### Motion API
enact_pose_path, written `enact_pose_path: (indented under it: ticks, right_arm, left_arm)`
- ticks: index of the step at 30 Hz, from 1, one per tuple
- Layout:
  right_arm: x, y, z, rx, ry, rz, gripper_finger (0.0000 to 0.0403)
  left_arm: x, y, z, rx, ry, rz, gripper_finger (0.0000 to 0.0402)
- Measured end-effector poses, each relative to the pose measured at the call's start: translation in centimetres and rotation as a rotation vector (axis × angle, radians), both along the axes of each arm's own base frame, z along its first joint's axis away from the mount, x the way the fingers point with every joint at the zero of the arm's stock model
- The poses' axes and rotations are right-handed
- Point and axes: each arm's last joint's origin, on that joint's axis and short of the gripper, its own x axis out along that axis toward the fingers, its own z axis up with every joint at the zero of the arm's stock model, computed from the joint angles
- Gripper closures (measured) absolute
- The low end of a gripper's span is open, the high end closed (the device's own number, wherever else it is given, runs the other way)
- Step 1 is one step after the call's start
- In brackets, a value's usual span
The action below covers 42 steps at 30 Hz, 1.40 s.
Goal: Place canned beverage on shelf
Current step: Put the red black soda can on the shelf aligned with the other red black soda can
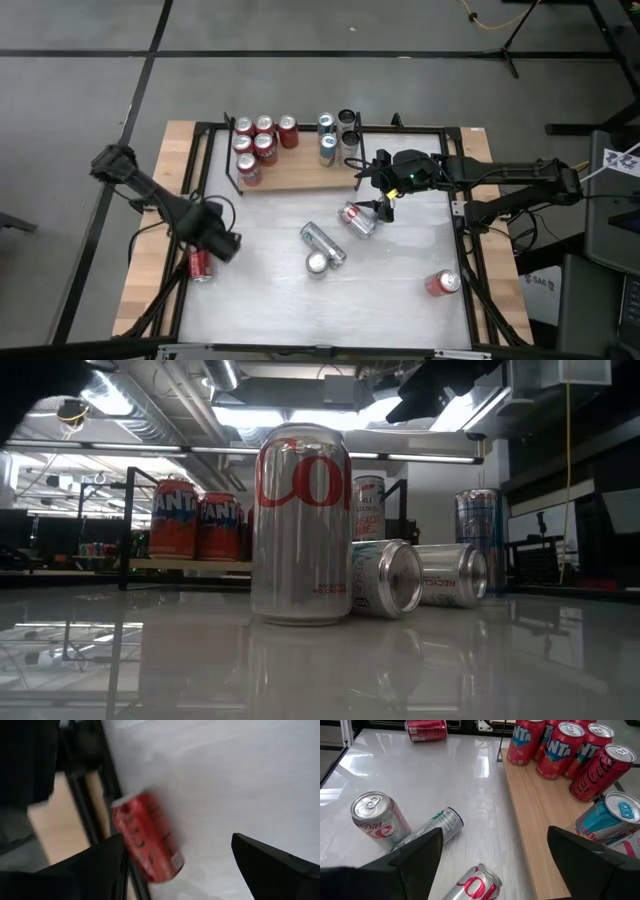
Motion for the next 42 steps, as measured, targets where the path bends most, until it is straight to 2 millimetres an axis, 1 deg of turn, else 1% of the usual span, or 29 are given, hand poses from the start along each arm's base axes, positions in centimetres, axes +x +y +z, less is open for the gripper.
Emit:
enact_pose_path:
  ticks: [4, 8, 14, 19, 22, 26, 31, 37, 42]
  right_arm:
    - [0.0, 0.0, 0.0, 0.000, 0.000, 0.000, 0.0054]
    - [0.0, 0.0, 0.0, 0.000, 0.000, 0.000, 0.0054]
    - [0.0, 0.0, 0.0, 0.001, 0.000, -0.001, 0.0054]
    - [0.0, 0.0, 0.0, 0.038, 0.000, -0.024, 0.0054]
    - [0.0, 0.0, 0.0, 0.040, 0.000, -0.025, 0.0054]
    - [0.0, 0.0, 0.0, 0.041, 0.000, -0.025, 0.0054]
    - [0.0, 0.1, 0.0, 0.066, 0.000, 0.012, 0.0054]
    - [0.0, 0.3, 0.0, 0.100, 0.000, 0.065, 0.0054]
    - [0.0, 0.3, 0.0, 0.102, 0.000, 0.069, 0.0054]
  left_arm:
    - [-0.3, -2.4, -1.2, -0.002, 0.087, 0.024, 0.0040]
    - [-0.5, -4.1, -2.0, 0.034, 0.078, 0.037, 0.0040]
    - [-1.1, -5.7, -2.8, 0.091, 0.073, 0.062, 0.0040]
    - [-1.8, -6.8, -3.3, 0.129, 0.079, 0.090, 0.0040]
    - [-2.0, -7.4, -3.8, 0.142, 0.093, 0.079, 0.0040]
    - [-1.9, -7.8, -4.7, 0.177, 0.118, 0.068, 0.0040]
    - [-2.4, -8.0, -6.8, 0.188, 0.123, 0.047, 0.0040]
    - [-3.0, -7.3, -9.5, 0.183, 0.107, 0.041, 0.0040]
    - [-3.0, -7.1, -11.0, 0.161, 0.053, 0.026, 0.0040]
